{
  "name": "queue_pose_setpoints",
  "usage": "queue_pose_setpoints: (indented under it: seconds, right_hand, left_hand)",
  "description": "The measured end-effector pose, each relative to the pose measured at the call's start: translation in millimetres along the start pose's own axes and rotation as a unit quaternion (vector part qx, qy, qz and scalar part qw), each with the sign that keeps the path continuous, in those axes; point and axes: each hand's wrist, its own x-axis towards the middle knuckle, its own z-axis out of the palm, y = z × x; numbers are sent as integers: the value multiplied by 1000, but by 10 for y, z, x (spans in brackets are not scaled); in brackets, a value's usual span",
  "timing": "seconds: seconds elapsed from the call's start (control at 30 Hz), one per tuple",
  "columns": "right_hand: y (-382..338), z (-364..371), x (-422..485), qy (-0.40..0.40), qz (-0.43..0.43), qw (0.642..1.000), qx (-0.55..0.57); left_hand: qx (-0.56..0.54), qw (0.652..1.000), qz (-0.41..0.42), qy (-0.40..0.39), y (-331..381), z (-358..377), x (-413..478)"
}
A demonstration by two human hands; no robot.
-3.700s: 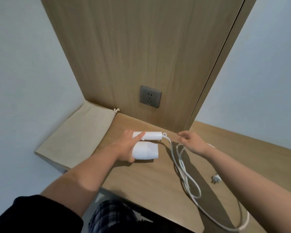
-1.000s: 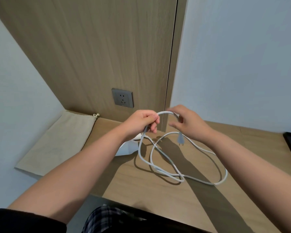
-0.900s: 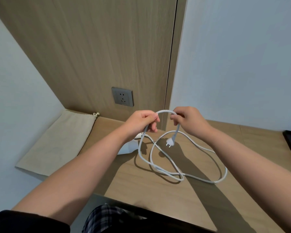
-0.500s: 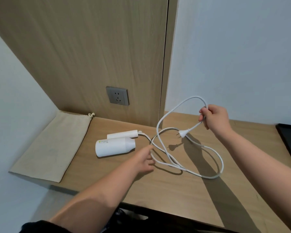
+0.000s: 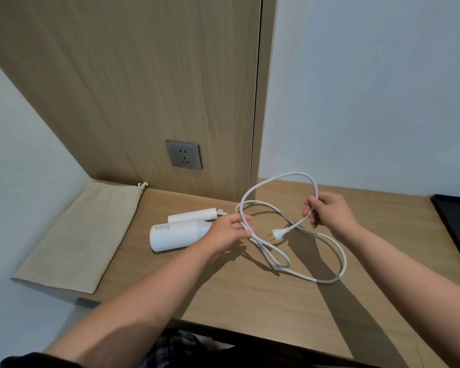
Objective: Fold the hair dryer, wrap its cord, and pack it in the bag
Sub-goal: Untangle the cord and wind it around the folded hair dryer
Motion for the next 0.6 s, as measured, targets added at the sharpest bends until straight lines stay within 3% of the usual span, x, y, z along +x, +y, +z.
queue_pose_setpoints:
  seconds: [0.17, 0.3, 0.43, 0.6]
  right_hand:
    - [183, 87, -21, -115, 148, 980, 64]
    - [332, 139, -32, -157, 290, 917, 225]
    - [352, 131, -5, -101, 290, 873, 378]
    - [315, 93, -47, -129, 294, 884, 341]
  left_hand:
    - [-60, 998, 16, 25, 49, -87, 23]
    - [-77, 996, 26, 43, 107, -109, 61]
    - [-55, 997, 21, 50, 146, -125, 87]
    - [-57, 996, 1, 66, 153, -128, 107]
